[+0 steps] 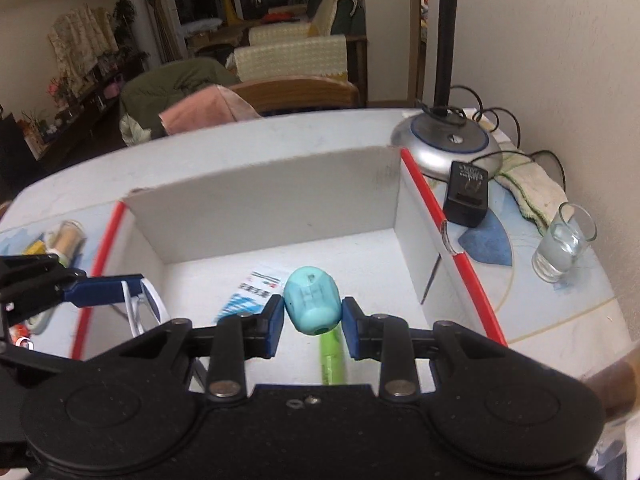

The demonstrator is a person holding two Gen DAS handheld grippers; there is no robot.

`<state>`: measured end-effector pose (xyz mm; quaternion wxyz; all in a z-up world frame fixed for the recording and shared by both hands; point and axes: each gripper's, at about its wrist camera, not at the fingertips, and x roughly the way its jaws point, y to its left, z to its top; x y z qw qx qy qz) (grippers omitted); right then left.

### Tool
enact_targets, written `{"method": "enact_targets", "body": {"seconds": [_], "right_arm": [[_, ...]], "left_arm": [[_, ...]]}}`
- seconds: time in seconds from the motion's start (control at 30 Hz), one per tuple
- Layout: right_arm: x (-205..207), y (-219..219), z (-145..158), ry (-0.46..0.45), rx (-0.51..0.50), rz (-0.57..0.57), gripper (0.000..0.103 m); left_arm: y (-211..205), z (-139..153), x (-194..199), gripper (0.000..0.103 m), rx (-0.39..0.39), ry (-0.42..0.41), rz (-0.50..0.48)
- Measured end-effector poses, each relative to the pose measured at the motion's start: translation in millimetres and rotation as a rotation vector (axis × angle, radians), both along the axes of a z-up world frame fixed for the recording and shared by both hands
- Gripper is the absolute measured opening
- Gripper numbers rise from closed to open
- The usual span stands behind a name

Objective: Organize rigid objects
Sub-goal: 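Carry the sunglasses and teal toy with both tools into the shoebox, then release the teal toy with right tool while left tool lowers the sunglasses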

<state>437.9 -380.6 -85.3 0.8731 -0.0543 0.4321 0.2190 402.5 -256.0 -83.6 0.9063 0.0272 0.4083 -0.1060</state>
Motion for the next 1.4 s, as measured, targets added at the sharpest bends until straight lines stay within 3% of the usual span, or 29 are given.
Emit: {"method": "enact_targets", "body": {"seconds": [0.3,0.57,0.83,1.1,1.23,1.4], "right_arm": [[27.4,7.7,-28.5,0.078,-0.060,0.016,0.030],[37.2,12.7,-46.5,0.173,-0.113,0.012,0.030],[38.4,12.2,-48.7,0.194,-0.117,0.013,0.034],[32.8,2.6,-35.7,0.168,-0.055,0.004,0.048],[24.8,-1.6,-23.1,0.134,-0.011,0.004,0.061],[13.0,-6.1,-9.1,0.100,0.030,0.001,0.064]], "left_arm": [[-4.6,-29.9,25.8,0.058,0.030,0.089,0.034],[-15.4,-39.7,38.4,0.058,0.104,0.184,0.010],[-19.4,-43.7,42.2,0.058,0.123,0.239,-0.022],[-12.7,-38.1,36.9,0.063,0.102,0.207,-0.001],[-8.5,-31.1,28.1,0.065,0.080,0.172,-0.003],[0.1,-18.8,13.5,0.065,0.041,0.119,0.013]]}}
